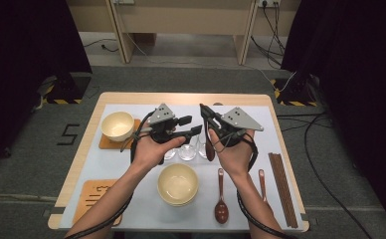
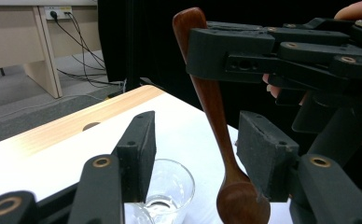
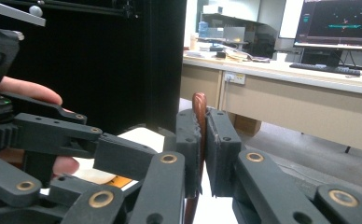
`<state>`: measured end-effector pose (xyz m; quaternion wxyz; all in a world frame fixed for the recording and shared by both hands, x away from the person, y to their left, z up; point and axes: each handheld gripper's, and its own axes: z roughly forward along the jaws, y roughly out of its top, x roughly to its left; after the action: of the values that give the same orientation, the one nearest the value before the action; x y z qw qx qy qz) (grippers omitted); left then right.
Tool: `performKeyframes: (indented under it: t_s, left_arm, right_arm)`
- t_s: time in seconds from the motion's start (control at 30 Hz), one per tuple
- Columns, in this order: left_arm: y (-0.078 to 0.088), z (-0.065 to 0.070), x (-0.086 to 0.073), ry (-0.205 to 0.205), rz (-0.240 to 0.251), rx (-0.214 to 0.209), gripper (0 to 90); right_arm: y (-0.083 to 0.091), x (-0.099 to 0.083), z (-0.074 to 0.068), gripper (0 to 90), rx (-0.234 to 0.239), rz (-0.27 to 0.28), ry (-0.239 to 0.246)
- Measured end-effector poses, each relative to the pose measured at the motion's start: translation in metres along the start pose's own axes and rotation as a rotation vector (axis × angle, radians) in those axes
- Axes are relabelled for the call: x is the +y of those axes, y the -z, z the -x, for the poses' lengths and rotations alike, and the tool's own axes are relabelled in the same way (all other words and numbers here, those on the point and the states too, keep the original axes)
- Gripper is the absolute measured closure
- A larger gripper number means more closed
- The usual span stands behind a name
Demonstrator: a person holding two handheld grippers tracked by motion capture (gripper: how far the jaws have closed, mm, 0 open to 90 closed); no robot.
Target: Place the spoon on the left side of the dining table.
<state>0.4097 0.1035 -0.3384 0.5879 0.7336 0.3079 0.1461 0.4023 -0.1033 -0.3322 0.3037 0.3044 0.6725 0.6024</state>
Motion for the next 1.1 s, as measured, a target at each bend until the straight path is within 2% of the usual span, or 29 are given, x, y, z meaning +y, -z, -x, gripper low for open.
performKeyframes:
  t_s: [0.3,0.33,0.43,0.57,0.67,0.77,1.03,1.1]
  left_arm:
    - [-0.015,0.001,-0.001,0.006,-0.020,-0.018,49.5]
    - [-0.016,0.002,-0.001,0.006,-0.020,-0.020,49.9]
    - [-0.017,0.002,0.000,0.004,-0.018,-0.018,51.8]
    - [-0.018,0.002,0.002,-0.018,-0.017,-0.001,53.9]
    - [-0.019,0.002,0.002,-0.024,-0.021,-0.002,58.8]
    - [-0.020,0.002,0.002,-0.031,-0.025,0.002,61.2]
    - [-0.019,0.001,0.001,-0.037,-0.018,0.011,72.0]
    - [-0.018,0.001,0.002,-0.042,-0.014,0.014,75.9]
  right_arm:
    - [-0.002,0.000,-0.004,84.9,0.007,0.003,-0.005]
    - [-0.003,0.000,-0.003,84.9,0.006,0.008,0.007]
    - [-0.003,0.001,-0.004,84.9,0.006,0.010,0.010]
    - [-0.002,0.001,-0.005,84.8,0.008,0.010,0.001]
    - [-0.003,0.001,-0.005,84.8,0.004,0.013,0.017]
    - [-0.003,0.000,-0.005,84.8,0.005,0.008,0.004]
    - [-0.003,0.000,-0.006,84.8,0.006,0.003,0.018]
    - [-0.002,0.001,-0.007,84.8,0.009,0.005,0.005]
